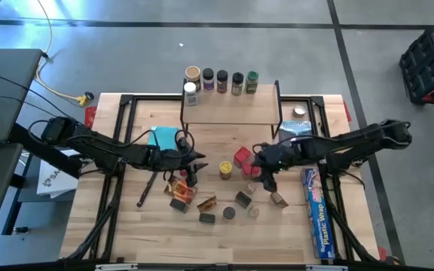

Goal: Shelf spices
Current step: Put the red seasoning can on the shelf

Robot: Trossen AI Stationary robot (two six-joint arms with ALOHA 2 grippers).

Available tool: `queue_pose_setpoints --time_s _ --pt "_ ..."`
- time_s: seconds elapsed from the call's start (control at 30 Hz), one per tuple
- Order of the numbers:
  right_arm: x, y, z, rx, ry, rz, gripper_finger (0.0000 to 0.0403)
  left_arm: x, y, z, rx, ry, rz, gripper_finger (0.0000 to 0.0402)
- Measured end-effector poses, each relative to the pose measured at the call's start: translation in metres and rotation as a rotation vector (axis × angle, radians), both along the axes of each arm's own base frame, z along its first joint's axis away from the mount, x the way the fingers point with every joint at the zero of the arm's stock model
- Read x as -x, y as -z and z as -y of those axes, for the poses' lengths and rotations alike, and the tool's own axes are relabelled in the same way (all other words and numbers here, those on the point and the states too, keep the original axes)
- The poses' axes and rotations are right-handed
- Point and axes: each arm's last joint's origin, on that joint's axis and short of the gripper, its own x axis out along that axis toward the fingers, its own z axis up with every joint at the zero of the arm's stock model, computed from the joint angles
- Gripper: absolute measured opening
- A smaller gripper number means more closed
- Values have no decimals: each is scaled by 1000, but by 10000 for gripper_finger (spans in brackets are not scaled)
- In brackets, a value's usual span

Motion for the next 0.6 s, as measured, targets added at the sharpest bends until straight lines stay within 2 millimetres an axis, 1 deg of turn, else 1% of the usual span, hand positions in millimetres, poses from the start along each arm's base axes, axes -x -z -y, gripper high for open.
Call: queue_pose_setpoints --time_s 0.13,0.47,0.6 --pt "5 9 1 64 -43 -35 261 -1 -1 -2 1 -10 12 150" --pt "2 8 7 104 -49 -12 261 -2 -4 -3 -13 -28 42 150" --pt "3 8 12 122 -47 -20 271 -2 -4 -3 -13 -29 44 150"
